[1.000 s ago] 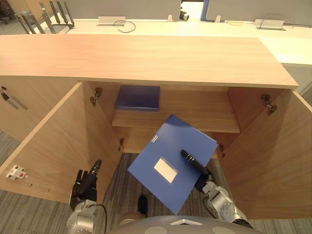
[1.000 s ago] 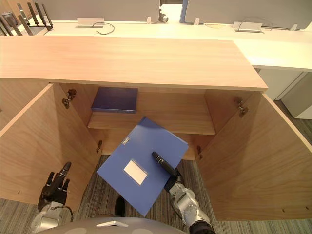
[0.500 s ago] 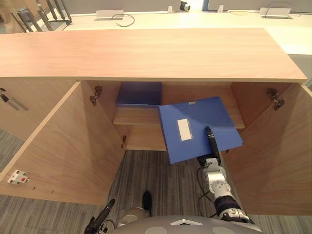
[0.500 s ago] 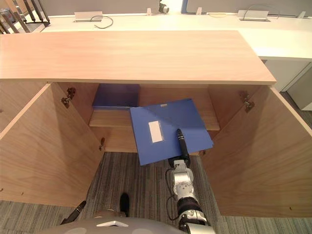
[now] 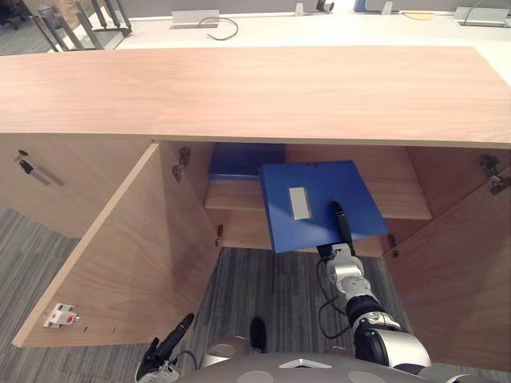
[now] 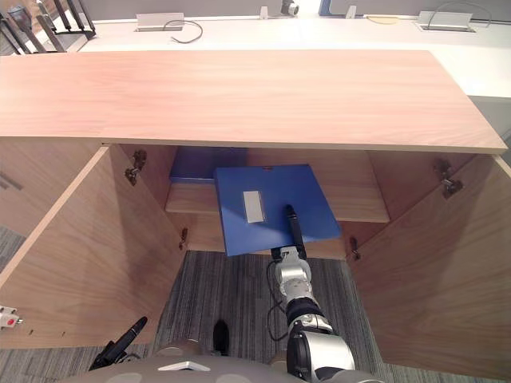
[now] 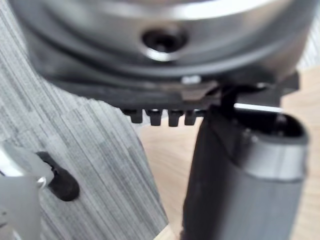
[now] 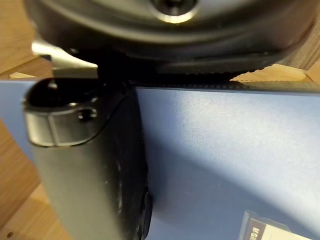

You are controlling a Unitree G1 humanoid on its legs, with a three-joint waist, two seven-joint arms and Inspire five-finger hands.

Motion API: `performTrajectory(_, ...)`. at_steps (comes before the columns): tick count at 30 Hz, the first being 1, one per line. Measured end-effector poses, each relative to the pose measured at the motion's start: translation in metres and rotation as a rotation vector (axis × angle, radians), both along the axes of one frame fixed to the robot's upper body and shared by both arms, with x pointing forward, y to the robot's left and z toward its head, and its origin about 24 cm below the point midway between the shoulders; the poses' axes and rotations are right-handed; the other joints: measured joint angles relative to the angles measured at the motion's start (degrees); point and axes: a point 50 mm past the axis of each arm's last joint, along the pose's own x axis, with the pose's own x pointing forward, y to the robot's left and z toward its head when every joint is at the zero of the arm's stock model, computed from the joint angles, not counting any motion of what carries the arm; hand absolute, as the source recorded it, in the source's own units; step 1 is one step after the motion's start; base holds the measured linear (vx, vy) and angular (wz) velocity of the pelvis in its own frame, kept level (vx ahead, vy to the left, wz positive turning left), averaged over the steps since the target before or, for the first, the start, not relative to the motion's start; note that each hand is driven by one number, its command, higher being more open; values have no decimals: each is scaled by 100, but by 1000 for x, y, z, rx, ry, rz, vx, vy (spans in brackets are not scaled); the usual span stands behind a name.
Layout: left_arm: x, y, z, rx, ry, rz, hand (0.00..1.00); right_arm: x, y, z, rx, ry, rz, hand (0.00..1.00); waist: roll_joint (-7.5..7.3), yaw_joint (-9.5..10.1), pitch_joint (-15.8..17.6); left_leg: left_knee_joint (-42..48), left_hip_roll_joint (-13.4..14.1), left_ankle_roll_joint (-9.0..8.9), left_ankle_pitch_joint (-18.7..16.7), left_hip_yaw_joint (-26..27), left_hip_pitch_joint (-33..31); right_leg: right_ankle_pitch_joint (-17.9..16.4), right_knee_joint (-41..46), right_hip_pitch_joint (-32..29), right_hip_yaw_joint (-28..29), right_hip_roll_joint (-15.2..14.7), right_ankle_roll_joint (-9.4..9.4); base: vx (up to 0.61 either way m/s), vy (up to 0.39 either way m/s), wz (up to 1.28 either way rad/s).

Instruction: Walk over to the cabinet, pick up the folder, carry it to the office cabinet, place the folder inside the office cabinet, then close the office cabinet door

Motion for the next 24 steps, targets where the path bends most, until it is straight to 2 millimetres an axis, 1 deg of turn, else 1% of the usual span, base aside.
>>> performTrajectory(1,-1,0,0,6,10,-6,100,-1,1,-1,5,7,6,0,41,4,18,-1,93,-19,-25,-26,55,-144,-303,-2,-88,176,54,-2,-79,9)
performTrajectory(2,-4,2,-1,14,23,-16,100,-2,2,-3,7,14,11,0,50,4,14,-2,194,-80,-18,-23,86,-107,-894,36,-64,456,91,-18,-95,8)
performTrajectory(3,-5,3,0,18,27,-17,100,-2,2,-3,6,15,15,0,8,8,3,-3,199,-125,-12,-29,79,2,-1205,48,-62,550,53,-34,-131,9)
performTrajectory(4,-6,6,0,25,29,-14,100,-2,3,-2,4,13,19,0,-128,6,3,-7,144,-242,-26,-49,78,348,-1614,34,-67,598,-31,-23,-184,13)
performTrajectory(5,-8,8,0,28,35,4,100,-3,4,-3,2,17,25,0,-295,10,-19,-18,58,-285,-21,-72,81,454,-1919,96,-129,586,41,-3,-241,4)
performTrajectory(6,-12,2,-2,10,42,32,100,-3,4,-3,1,18,25,0,-242,14,-58,-31,156,-357,-6,-63,74,487,-2202,189,-181,712,66,5,-217,0)
performTrajectory(7,-13,-1,-2,2,44,37,100,-3,3,-3,-2,17,23,0,-227,4,-61,-31,196,-379,6,-64,76,485,-2321,217,-223,768,57,-14,-192,-7)
performTrajectory(8,-15,-6,-4,-13,50,47,100,-4,3,-4,-2,20,24,0,-201,-5,-78,-32,291,-452,19,-65,70,505,-2506,307,-276,889,57,-11,-182,0)
performTrajectory(9,-18,-8,-5,-20,56,51,100,-6,3,-6,-3,27,24,0,-200,0,-92,-32,365,-492,21,-65,71,507,-2641,381,-340,972,56,15,-221,3)
performTrajectory(11,-18,-12,-5,-36,61,50,100,-13,3,-11,-4,47,27,0,-249,6,-135,-33,480,-595,13,-105,74,516,-2906,540,-453,1143,59,62,-187,7)
performTrajectory(14,-18,-14,-6,-45,63,47,100,-19,2,-15,-6,66,28,0,-278,3,-172,-33,506,-639,-12,-152,84,578,-2957,636,-544,1197,44,114,-103,7)
performTrajectory(15,-17,-15,-6,-47,60,41,100,-21,1,-16,-7,70,26,0,-273,7,-190,-33,551,-667,-27,-153,77,648,-3020,666,-553,1233,-22,120,-80,-1)
performTrajectory(20,-8,-13,-5,-40,42,13,100,-20,1,-16,-9,66,26,0,-273,3,-196,-30,497,-769,-102,-134,109,667,-3122,747,-534,1200,-1,106,-16,1)
performTrajectory(24,-6,-9,-3,-16,41,-20,100,-18,5,-13,-2,52,32,0,-274,-2,-196,-31,437,-799,-143,-90,196,679,-3124,820,-396,1130,19,48,40,-4)
